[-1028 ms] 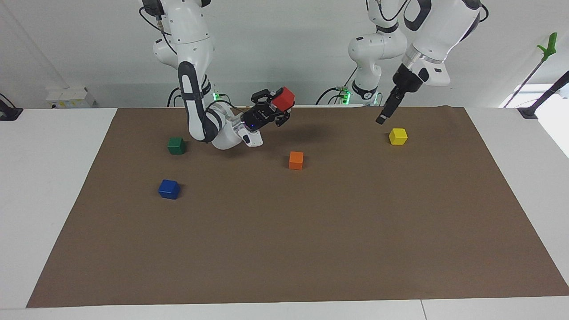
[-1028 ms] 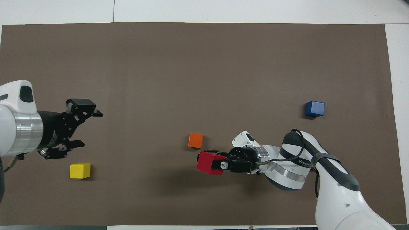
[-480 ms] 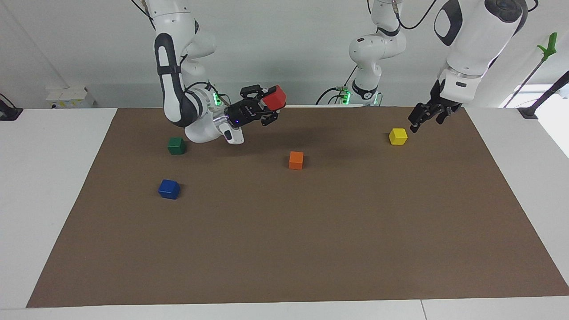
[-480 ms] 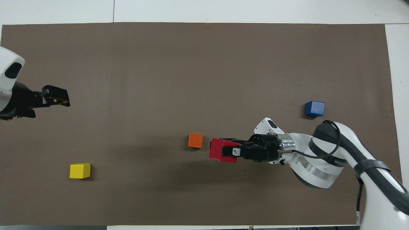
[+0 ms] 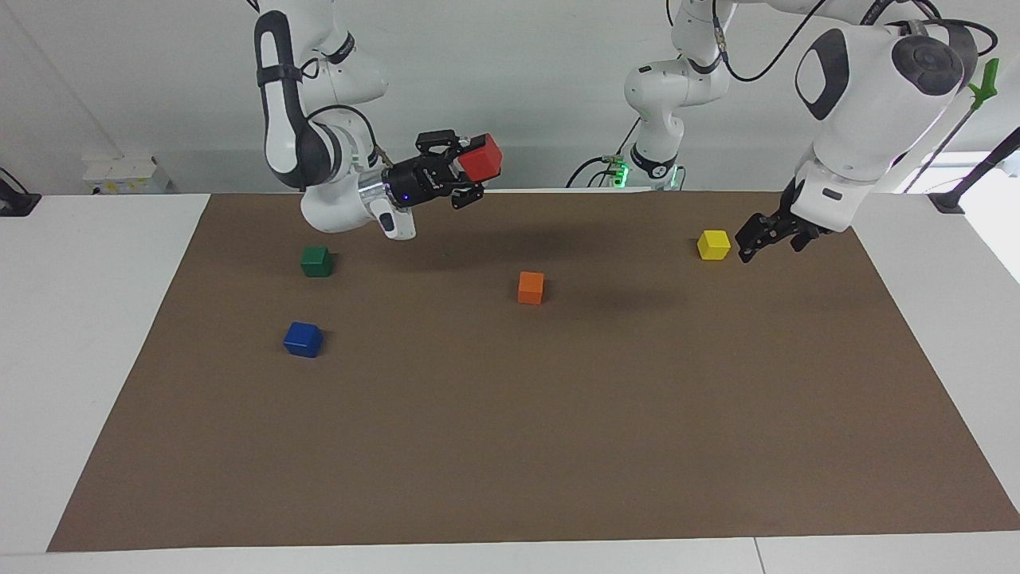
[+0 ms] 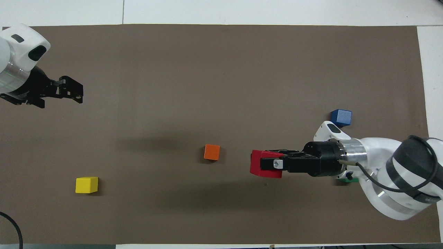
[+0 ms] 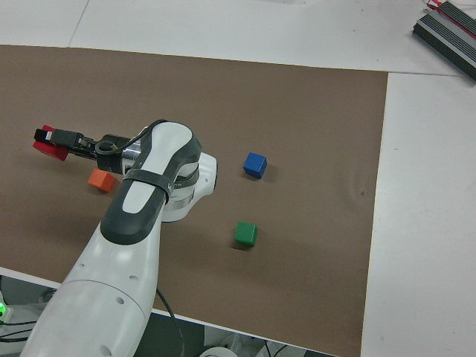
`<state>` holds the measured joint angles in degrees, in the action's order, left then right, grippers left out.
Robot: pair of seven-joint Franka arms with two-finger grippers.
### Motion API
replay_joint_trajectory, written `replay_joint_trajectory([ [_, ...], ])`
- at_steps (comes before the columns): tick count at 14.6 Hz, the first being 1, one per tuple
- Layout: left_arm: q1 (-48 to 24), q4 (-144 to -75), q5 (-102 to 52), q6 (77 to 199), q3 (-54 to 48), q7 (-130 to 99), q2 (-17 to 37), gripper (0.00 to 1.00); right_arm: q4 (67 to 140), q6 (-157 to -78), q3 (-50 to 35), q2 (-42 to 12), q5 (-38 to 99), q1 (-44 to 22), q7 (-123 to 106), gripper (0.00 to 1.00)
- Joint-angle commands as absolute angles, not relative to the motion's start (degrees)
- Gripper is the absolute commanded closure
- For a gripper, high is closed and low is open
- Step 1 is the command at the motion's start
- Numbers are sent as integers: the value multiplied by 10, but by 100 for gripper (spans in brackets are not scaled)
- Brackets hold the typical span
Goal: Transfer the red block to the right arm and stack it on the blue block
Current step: 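Carry the red cube with the right gripper toward the blue cube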
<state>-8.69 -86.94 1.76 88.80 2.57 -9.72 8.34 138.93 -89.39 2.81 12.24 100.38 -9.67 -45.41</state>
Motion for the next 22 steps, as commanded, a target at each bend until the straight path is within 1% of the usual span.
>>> replay_joint_trajectory([
  [1, -82, -911, 4, 915, 33, -78, 52, 0, 1354, -903, 24, 133, 884, -51, -403, 100],
  [2, -63, -918, 3, 923, 15, -78, 46, 0, 1339, -903, 25, 133, 840, -38, -387, 100],
  [4, -25, -963, 2, 922, -32, -64, 13, 0, 1302, -903, 24, 132, 741, -14, -361, 100],
  [6, -17, -1039, 2, 929, -48, -55, -45, 0, 1260, -903, 24, 131, 627, 1, -327, 100],
  [7, -16, -1062, 2, 947, -49, -56, -61, 0, 1239, -902, 24, 129, 573, 6, -311, 100],
  [8, -16, -1068, 2, 973, -49, -55, -62, 0, 1221, -902, 24, 126, 519, 10, -296, 100],
  [9, -14, -1065, 2, 1006, -49, -51, -56, 0, 1206, -903, 23, 120, 461, 11, -288, 100],
  [11, -1, -1041, 2, 1006, -65, -48, -30, 0, 1183, -908, 24, 104, 360, 13, -280, 100],
  [13, 10, -1036, 1, 1004, -75, -47, -28, 0, 1179, -970, 21, 96, 241, 7, -243, 100],
  [15, 12, -1020, -2, 994, -75, -47, -15, 0, 1179, -1004, 19, 86, 164, -2, -181, 100],
  [16, 11, -1009, -2, 987, -74, -47, -11, 0, 1179, -1029, 18, 76, 130, -8, -156, 100],
  [18, 11, -1007, -1, 994, -75, -47, -10, 0, 1179, -1066, 18, 45, 106, -12, -110, 100],
  [20, 11, -971, -2, 980, -75, -46, 15, 0, 1179, -1102, 18, 21, 57, -11, -92, 100],
  [22, 11, -967, -1, 964, -74, -44, 14, 0, 1179, -1125, 18, -2, 37, -6, -70, 100],
])
